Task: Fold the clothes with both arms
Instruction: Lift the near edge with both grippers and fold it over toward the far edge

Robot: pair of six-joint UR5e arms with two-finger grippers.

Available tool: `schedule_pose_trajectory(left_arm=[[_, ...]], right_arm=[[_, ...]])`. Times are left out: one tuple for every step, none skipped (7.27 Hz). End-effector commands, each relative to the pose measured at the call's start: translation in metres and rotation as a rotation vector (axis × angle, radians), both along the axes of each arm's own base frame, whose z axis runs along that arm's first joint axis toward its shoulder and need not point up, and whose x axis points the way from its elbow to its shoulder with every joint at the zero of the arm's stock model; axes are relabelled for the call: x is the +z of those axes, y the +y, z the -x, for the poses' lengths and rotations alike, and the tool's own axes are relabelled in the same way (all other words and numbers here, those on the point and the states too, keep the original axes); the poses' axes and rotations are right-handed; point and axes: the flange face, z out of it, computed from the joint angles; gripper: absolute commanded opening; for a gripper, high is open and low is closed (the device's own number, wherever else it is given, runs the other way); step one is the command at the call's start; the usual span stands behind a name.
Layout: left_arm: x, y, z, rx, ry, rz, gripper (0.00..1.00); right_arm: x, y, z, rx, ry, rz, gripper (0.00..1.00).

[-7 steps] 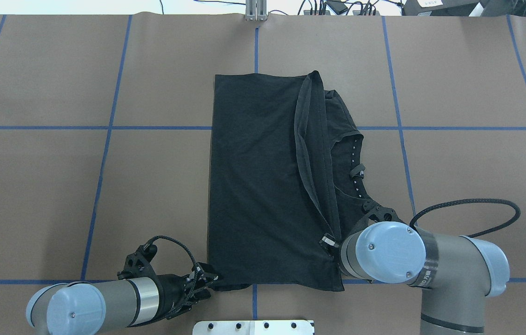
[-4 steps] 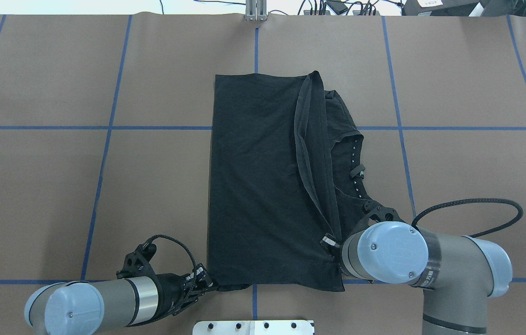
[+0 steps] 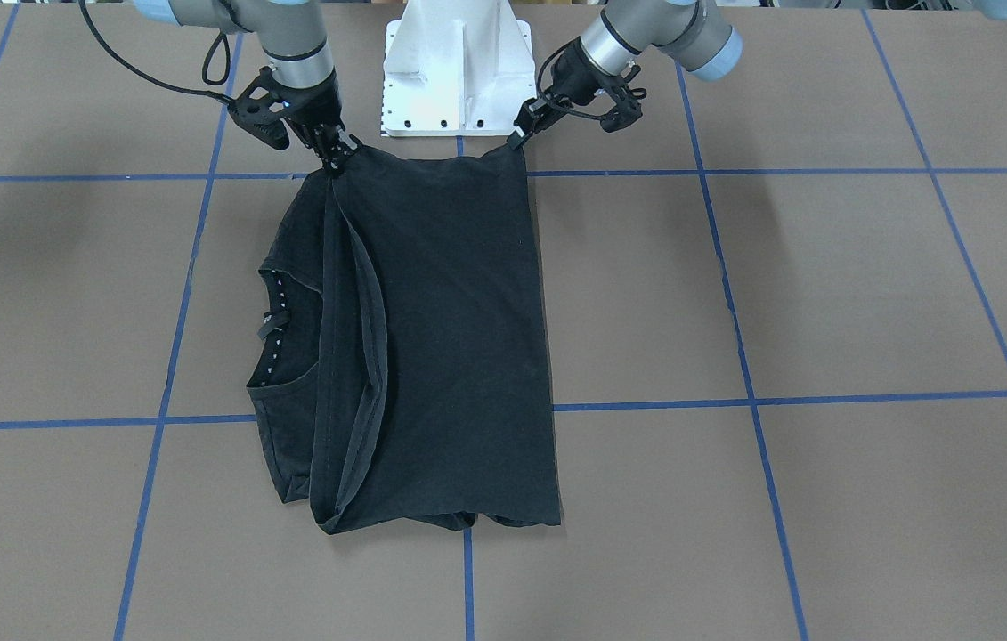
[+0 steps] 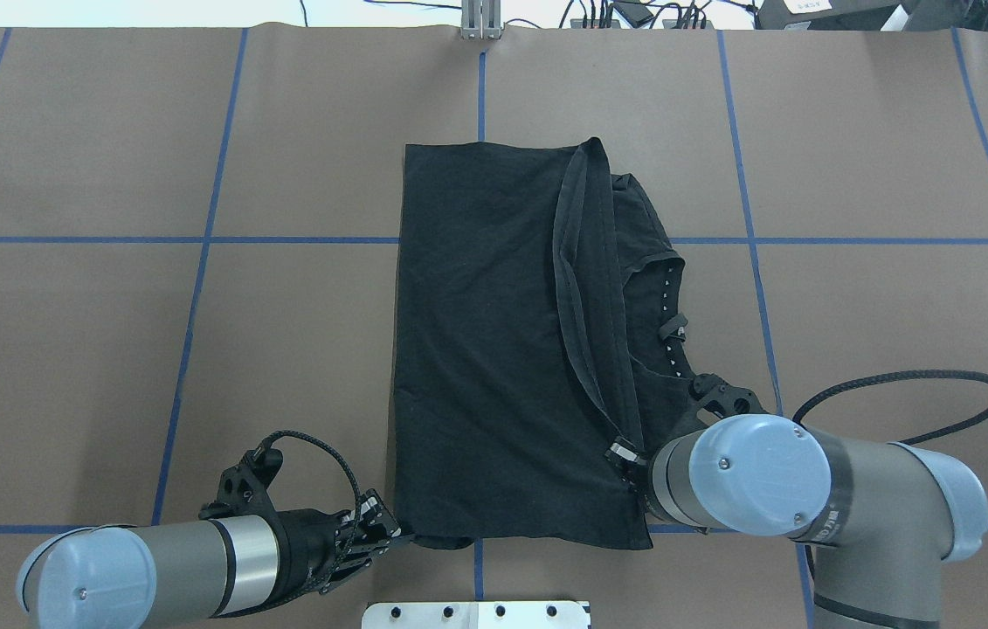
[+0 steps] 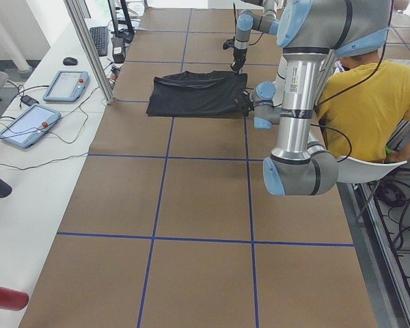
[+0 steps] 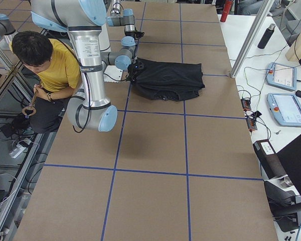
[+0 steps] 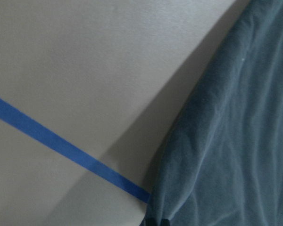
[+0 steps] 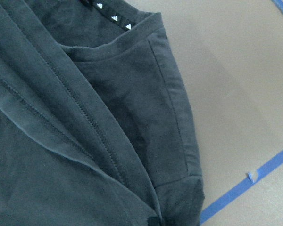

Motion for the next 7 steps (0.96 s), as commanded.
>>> schedule_pose_trajectory(left_arm=[[-0.028, -0.018, 0.023, -0.04, 0.045, -0.018, 0.0], [-0.035, -0.062, 0.04, -0.121, 0.05, -0.031, 0.0], [-0.054, -0.112, 0.06, -0.143, 0.036, -0.073, 0.0], [-0.068, -0.162, 0.071, -0.169, -0.01, -0.088, 0.0], [-0.07, -0.203, 0.072, -0.198, -0.041, -0.094, 0.0], [-0.067, -0.242, 0.072, -0.235, -0.069, -0.089, 0.0], [-0.062, -0.282, 0.072, -0.263, -0.108, -0.099, 0.0]], right_arm=[[-0.016, -0.021, -0.04, 0.024, -0.057, 0.037, 0.0], [-0.019, -0.052, -0.06, 0.068, -0.075, 0.057, 0.0], [-0.029, -0.094, -0.086, 0.123, -0.107, 0.08, 0.0], [-0.035, -0.154, -0.1, 0.119, -0.135, 0.131, 0.0], [-0.035, -0.217, -0.097, 0.122, -0.133, 0.159, 0.0], [-0.035, -0.271, -0.094, 0.123, -0.116, 0.161, 0.0], [-0.03, -0.321, -0.092, 0.111, -0.093, 0.164, 0.0]])
